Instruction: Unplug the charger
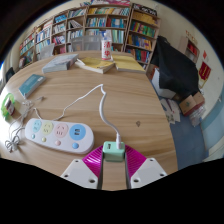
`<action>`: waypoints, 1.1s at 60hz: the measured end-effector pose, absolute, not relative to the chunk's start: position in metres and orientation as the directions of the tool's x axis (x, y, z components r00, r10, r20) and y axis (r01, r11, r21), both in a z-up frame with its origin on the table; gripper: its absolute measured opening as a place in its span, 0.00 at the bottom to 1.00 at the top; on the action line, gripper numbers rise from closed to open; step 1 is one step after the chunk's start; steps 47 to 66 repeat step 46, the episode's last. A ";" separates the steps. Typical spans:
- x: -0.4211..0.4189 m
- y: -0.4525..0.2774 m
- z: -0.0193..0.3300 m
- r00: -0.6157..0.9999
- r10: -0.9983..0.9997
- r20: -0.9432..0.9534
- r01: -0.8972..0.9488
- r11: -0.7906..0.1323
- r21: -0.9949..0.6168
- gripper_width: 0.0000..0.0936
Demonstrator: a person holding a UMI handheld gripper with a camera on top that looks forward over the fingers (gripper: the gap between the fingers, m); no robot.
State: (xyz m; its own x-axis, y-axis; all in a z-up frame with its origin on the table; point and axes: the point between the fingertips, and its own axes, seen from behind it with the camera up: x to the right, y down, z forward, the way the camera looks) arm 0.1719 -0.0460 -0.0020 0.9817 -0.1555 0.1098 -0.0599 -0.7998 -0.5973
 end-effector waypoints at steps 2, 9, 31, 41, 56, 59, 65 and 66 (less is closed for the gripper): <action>0.171 -0.044 -0.003 0.983 -0.152 0.106 -0.061 -0.804 -0.592 0.35; 0.172 -0.035 -0.002 0.983 -0.152 0.107 -0.061 -0.805 -0.590 0.53; 0.155 -0.062 0.059 0.975 -0.210 0.073 -0.111 -0.746 -0.657 0.90; 0.126 -0.114 0.095 0.971 -0.233 0.053 -0.137 -0.725 -0.675 0.90; 0.113 -0.146 0.111 0.967 -0.251 0.037 -0.162 -0.724 -0.671 0.90; 0.113 -0.146 0.111 0.967 -0.251 0.037 -0.162 -0.724 -0.671 0.90; 0.113 -0.146 0.111 0.967 -0.251 0.037 -0.162 -0.724 -0.671 0.90; 0.113 -0.146 0.111 0.967 -0.251 0.037 -0.162 -0.724 -0.671 0.90</action>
